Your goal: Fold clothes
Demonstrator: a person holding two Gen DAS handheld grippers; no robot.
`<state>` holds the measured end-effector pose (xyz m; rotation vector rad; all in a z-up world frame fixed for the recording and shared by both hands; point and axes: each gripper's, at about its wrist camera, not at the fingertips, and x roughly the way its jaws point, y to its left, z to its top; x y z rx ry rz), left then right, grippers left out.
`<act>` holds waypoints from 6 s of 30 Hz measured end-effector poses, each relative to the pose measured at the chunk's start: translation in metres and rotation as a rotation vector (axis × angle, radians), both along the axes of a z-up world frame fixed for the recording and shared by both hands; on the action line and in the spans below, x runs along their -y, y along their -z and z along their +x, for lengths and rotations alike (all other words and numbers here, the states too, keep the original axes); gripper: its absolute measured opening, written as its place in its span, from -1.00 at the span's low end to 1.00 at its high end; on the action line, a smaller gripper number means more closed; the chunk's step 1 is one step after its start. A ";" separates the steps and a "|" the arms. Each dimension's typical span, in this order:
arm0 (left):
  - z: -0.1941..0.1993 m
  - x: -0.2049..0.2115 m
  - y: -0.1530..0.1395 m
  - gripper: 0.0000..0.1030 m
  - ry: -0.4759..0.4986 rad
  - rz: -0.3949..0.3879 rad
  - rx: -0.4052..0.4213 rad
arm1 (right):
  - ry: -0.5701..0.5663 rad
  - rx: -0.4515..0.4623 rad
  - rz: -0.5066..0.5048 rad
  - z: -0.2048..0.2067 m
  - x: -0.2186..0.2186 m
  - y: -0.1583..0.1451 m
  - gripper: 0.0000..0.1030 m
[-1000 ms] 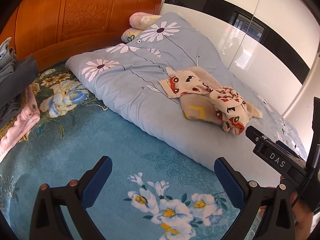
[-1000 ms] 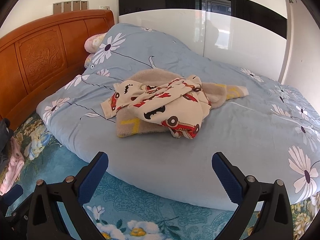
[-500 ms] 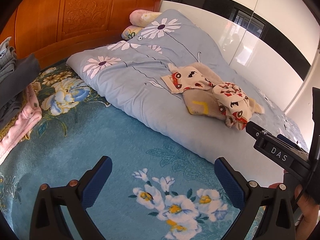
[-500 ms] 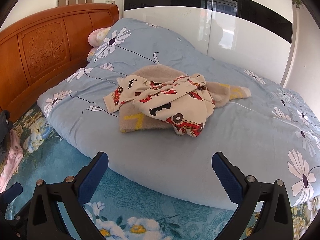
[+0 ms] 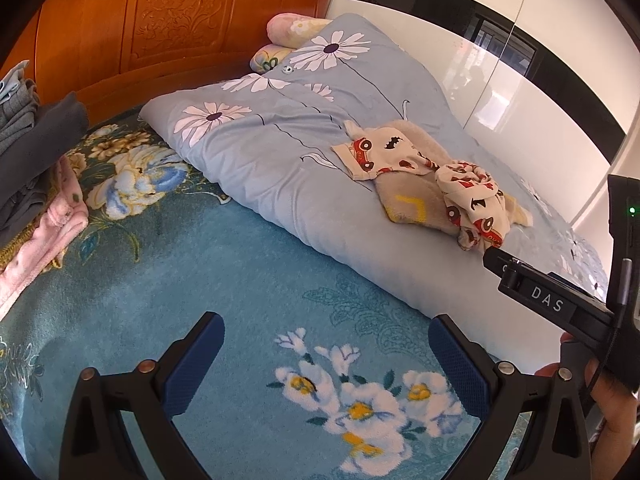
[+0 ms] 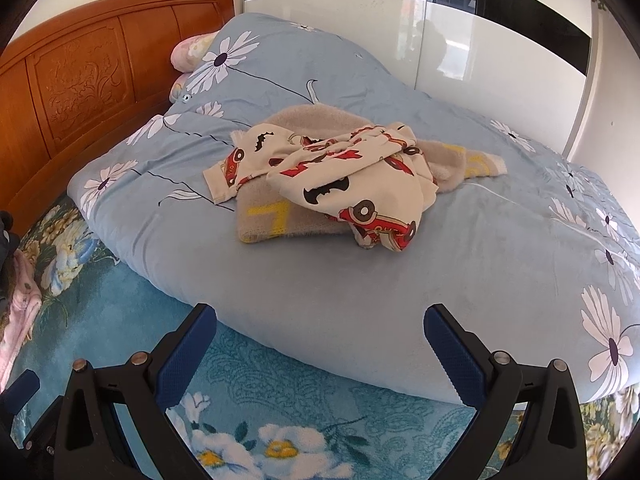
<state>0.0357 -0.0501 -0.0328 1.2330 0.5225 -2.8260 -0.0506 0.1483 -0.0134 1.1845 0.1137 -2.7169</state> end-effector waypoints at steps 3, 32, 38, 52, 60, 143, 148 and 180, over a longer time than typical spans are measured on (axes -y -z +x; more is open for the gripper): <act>0.013 0.007 0.002 1.00 0.008 -0.010 -0.014 | 0.011 0.020 -0.039 -0.019 -0.002 -0.003 1.00; 0.097 0.100 0.034 1.00 -0.210 -0.017 0.089 | 0.209 0.188 -1.062 -0.121 -0.094 -0.028 -0.91; 0.106 0.093 0.010 1.00 -0.182 0.018 0.045 | -0.042 0.024 -1.146 -0.073 -0.110 -0.140 -0.91; 0.158 0.129 -0.029 1.00 -0.213 0.154 -0.048 | -0.160 0.174 -1.006 0.118 -0.089 -0.142 -0.92; 0.172 0.146 0.010 1.00 -0.236 0.336 0.025 | 0.239 0.479 -0.764 0.174 -0.091 -0.001 -0.91; 0.173 0.045 -0.079 1.00 -0.040 0.390 -0.045 | -0.122 0.127 -0.445 0.175 -0.065 -0.091 -0.90; 0.183 0.093 -0.083 1.00 -0.140 0.301 -0.007 | -0.240 0.322 -0.500 0.156 0.038 -0.032 -0.88; 0.096 -0.023 0.010 1.00 0.110 0.072 0.297 | 0.569 0.517 -0.609 0.140 -0.218 0.092 -0.20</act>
